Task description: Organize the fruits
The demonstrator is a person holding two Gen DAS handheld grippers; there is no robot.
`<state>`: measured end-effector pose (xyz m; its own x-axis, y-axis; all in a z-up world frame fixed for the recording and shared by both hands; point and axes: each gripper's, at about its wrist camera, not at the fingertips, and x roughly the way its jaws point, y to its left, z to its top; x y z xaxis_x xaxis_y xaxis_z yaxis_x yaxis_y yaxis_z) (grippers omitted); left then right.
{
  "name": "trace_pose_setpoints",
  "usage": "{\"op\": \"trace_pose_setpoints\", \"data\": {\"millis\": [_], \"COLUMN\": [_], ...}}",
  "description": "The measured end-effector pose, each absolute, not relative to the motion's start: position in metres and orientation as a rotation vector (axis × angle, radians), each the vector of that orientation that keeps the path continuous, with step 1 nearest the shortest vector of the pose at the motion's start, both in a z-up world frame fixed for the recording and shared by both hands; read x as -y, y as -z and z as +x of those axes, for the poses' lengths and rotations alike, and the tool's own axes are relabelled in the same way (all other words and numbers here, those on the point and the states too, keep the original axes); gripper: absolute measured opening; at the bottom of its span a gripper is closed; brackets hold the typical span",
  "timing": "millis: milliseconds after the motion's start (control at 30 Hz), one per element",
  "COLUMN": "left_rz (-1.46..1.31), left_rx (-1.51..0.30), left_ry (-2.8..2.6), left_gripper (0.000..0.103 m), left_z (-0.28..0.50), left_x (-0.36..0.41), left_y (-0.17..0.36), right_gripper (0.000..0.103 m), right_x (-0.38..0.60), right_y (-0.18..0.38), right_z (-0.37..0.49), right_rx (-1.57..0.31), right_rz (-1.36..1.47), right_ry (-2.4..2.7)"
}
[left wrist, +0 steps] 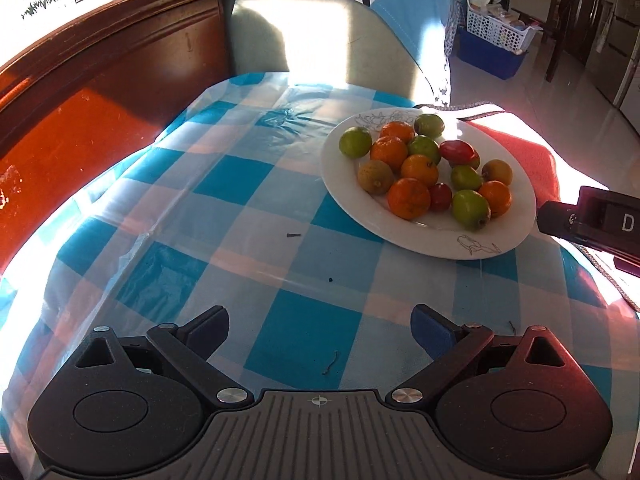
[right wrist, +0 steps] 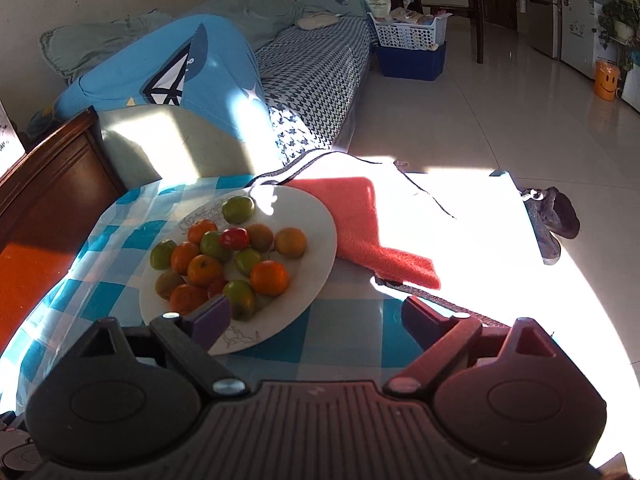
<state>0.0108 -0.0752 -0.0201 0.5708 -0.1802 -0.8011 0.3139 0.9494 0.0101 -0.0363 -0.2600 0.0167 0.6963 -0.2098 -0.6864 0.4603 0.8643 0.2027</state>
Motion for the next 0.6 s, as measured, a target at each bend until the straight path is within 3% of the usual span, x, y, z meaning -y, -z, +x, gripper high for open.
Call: {"op": "trace_pose_setpoints", "data": {"millis": [600], "left_rz": [0.113], "left_rx": [-0.951], "left_ry": [0.306], "left_gripper": [0.099], "left_z": [0.010], "left_x": [0.062], "left_y": [0.001], "right_gripper": [0.094], "right_x": [0.239], "right_y": [-0.019], "right_z": [-0.043], "right_rx": [-0.822], "right_rz": [0.280], "right_ry": [0.411]}}
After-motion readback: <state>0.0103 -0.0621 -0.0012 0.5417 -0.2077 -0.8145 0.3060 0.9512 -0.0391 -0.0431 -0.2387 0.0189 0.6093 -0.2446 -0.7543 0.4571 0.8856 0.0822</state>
